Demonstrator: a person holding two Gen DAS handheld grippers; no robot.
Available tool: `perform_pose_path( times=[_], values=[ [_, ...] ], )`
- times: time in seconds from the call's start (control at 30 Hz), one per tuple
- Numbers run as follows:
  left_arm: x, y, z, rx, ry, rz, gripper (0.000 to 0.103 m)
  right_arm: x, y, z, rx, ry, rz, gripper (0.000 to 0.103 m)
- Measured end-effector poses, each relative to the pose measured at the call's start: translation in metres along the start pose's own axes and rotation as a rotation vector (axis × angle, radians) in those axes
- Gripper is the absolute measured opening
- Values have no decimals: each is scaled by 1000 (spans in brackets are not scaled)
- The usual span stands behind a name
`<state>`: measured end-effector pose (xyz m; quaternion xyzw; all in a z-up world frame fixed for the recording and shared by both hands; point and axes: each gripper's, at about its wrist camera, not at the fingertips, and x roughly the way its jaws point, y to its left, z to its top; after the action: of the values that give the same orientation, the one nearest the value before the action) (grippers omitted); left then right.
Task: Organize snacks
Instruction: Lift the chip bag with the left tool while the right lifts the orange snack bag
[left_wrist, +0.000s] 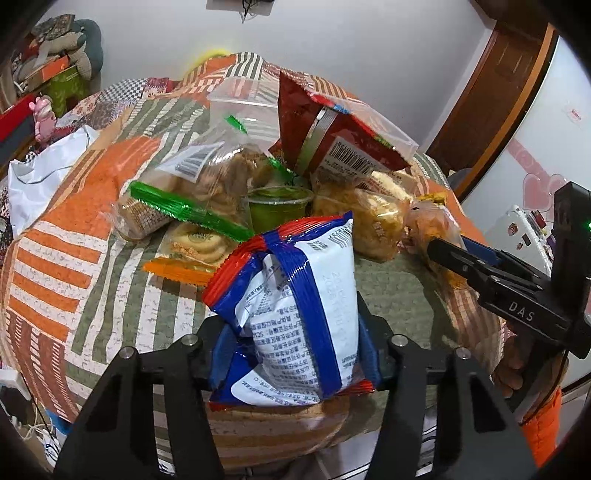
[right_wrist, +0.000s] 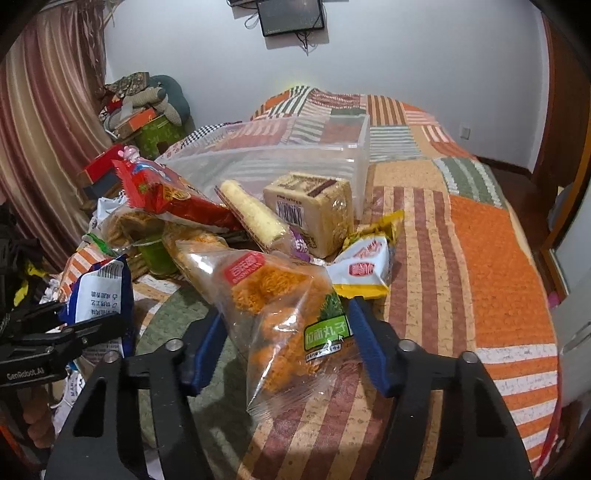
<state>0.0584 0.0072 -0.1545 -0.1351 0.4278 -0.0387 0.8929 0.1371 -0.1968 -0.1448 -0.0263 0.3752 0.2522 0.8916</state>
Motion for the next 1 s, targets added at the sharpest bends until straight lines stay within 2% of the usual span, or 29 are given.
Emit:
perform_pose_path(
  times=[0.33,0.53,0.77,1.0],
  values=[
    [-30,-2,12,-1,-99,4,56,-16,-1,6,6,-48,-2,42],
    [-49,-2,29,2,-175,18,56,-20,2,8,-9,-69,-18,40],
    [-63,1,48,11,-228,25,56,0,-6,7,21,4,-22,47],
    [-65,9,59,-3,-237,29,56,16,-4,6,-17,51,-44,57]
  ],
)
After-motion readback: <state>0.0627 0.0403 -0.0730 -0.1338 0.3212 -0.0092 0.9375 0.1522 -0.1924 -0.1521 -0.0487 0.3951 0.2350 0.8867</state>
